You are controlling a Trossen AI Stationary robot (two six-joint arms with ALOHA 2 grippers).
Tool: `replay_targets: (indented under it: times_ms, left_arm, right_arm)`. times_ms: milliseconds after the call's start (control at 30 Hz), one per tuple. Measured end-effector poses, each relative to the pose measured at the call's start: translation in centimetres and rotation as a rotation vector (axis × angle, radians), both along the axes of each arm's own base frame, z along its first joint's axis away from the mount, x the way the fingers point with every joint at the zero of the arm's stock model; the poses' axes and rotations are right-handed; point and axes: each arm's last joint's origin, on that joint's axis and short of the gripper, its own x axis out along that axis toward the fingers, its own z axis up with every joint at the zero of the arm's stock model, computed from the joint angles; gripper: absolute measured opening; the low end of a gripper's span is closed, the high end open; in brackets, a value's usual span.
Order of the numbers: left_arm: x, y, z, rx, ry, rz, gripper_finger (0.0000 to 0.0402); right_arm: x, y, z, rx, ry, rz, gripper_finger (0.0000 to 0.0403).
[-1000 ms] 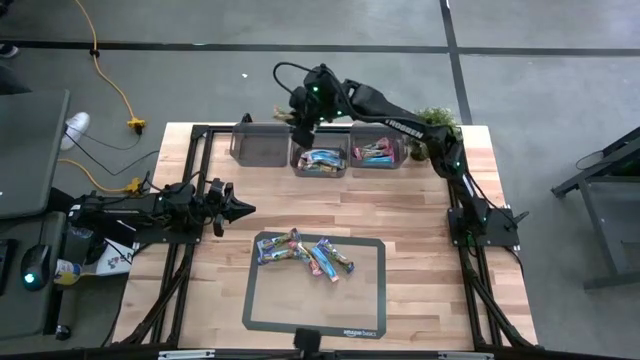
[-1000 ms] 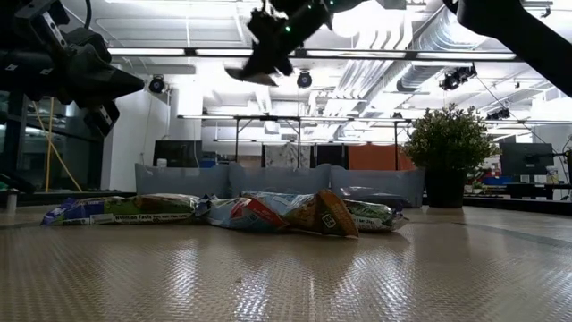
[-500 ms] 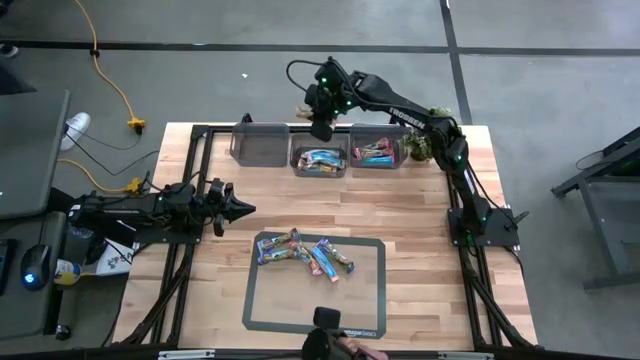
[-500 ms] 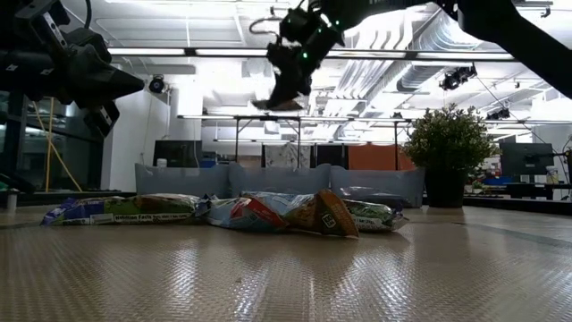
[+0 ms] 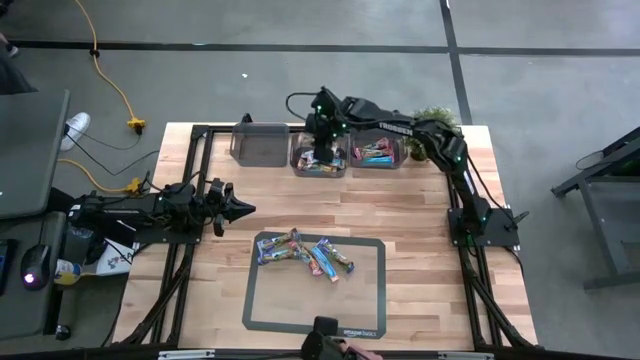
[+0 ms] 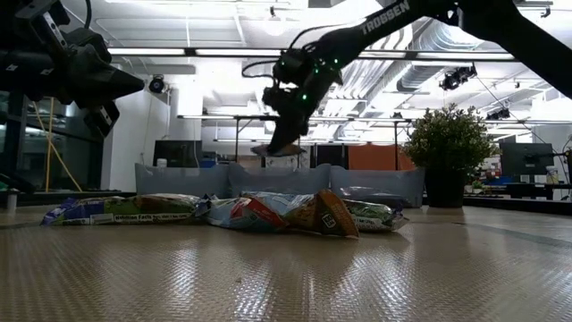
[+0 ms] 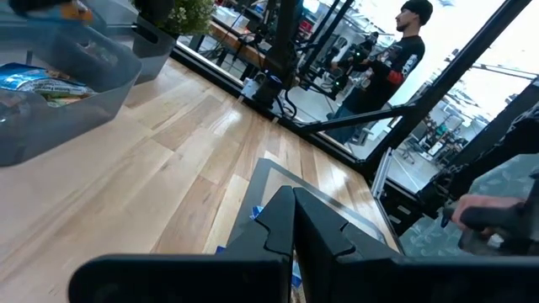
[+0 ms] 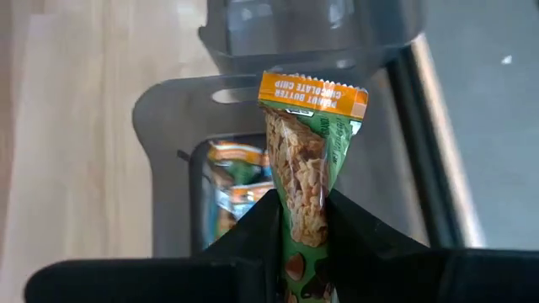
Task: Pick and place Granola Bars by type
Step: Put the yellow granola bar into the center black bin
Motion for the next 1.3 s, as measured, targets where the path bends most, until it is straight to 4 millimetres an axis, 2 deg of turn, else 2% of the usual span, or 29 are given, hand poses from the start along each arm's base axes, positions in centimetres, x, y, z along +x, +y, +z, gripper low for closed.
replay_targets:
  times_ms: [367,633,1200,1300]
  left_arm:
    - [0.0,0.0,0.0,0.0,0.0,0.0,0.0001]
    - [0.0,0.0,0.0,0.0,0.001,0.0,0.0001]
    - [0.0,0.0,0.0,0.0,0.001,0.0,0.0001]
    - [0.0,0.0,0.0,0.0,0.001,0.0,0.0001]
  right_arm:
    - [-0.6,0.6,-3.4,0.161,0.018,-0.033,0.0067]
    - [-1.2,1.1,-4.7,0.241,0.054,-0.05,0.0067]
    - [-1.2,1.2,-4.9,0.268,0.058,-0.096,0.0067]
    - [-1.2,1.2,-4.9,0.276,0.068,-0.099,0.0077]
